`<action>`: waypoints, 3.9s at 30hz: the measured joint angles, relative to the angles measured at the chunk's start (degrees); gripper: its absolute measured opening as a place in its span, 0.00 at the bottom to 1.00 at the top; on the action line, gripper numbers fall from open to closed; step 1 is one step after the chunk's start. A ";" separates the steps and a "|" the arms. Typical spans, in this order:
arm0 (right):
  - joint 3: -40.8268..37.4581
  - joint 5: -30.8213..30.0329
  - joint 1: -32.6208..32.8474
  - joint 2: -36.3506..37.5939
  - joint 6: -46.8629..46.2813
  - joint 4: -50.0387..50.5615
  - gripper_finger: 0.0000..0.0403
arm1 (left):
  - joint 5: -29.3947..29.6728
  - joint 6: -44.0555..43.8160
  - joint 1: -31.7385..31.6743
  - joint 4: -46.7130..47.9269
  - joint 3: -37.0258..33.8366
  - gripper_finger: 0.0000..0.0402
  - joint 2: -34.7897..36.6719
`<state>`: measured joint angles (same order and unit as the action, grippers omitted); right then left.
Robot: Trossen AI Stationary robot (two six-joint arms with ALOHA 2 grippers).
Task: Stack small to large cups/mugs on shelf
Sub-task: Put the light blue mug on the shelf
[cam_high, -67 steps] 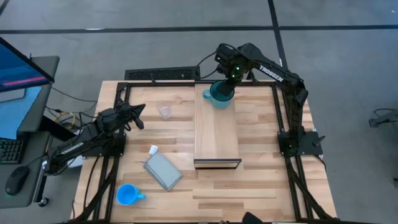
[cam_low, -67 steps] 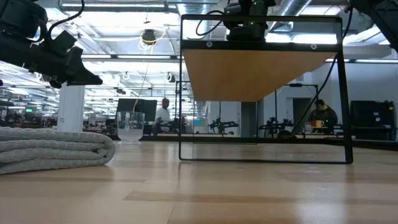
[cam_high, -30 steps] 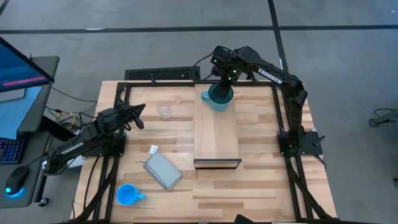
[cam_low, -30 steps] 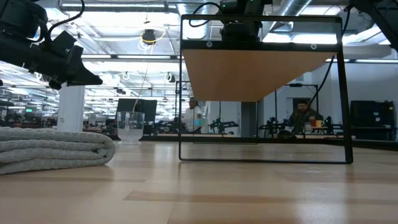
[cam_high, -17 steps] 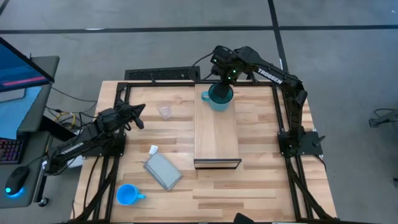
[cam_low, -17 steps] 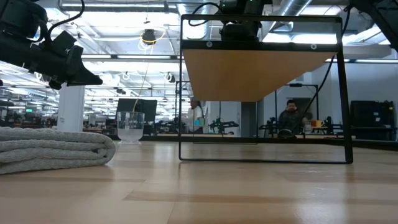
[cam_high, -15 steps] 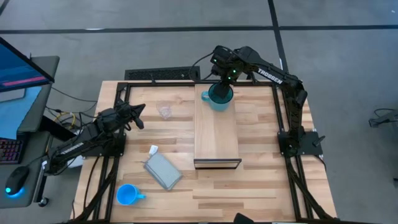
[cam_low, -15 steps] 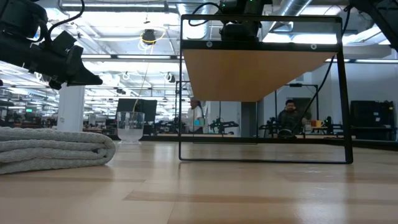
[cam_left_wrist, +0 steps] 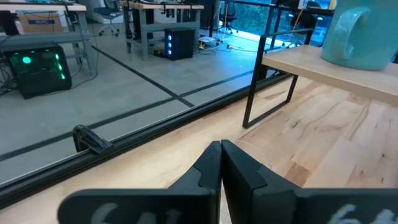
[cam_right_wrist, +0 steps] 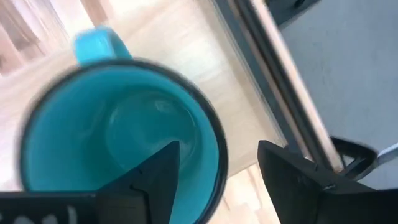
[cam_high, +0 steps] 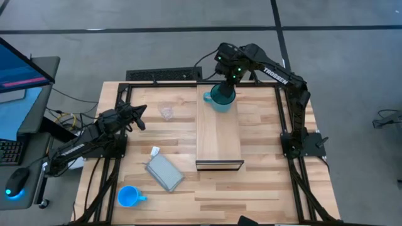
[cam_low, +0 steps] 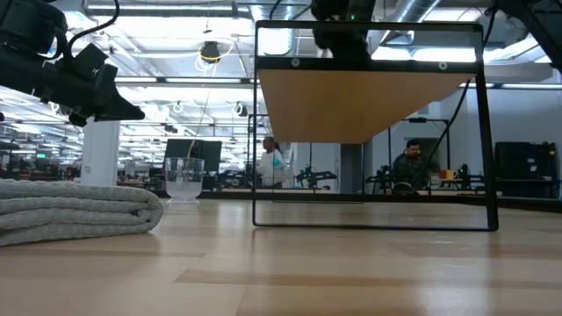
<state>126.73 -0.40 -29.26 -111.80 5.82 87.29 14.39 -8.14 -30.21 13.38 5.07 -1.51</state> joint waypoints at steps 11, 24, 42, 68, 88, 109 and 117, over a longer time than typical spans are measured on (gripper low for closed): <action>7.64 0.09 0.19 2.46 0.74 2.96 0.58 | -0.31 -0.66 0.00 0.01 0.01 0.00 0.01; 7.62 0.40 6.30 12.71 -0.64 2.74 0.08 | -0.44 -1.35 0.00 0.01 0.01 0.00 0.02; -29.23 -3.28 17.44 37.01 -13.49 -15.82 0.01 | -0.55 -2.04 0.01 0.01 0.00 0.00 0.01; -106.22 -4.50 27.73 75.29 -31.47 -87.73 0.00 | -0.48 -2.16 -0.01 -0.01 0.00 0.00 0.02; -107.74 -4.17 26.86 76.23 -29.81 -91.87 0.02 | -4.98 1.72 -0.01 -3.18 9.97 0.09 0.04; -107.77 -4.17 26.86 76.21 -27.87 -89.31 0.04 | -24.82 -7.62 -0.01 -4.36 16.93 0.37 0.04; -107.77 -4.18 26.86 76.21 -28.29 -89.44 0.04 | -39.64 -11.58 -0.01 -7.17 16.93 0.37 0.01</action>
<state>18.96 -4.59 -2.39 -35.59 -22.47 -2.15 -25.24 -19.73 -30.22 6.21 22.00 -1.51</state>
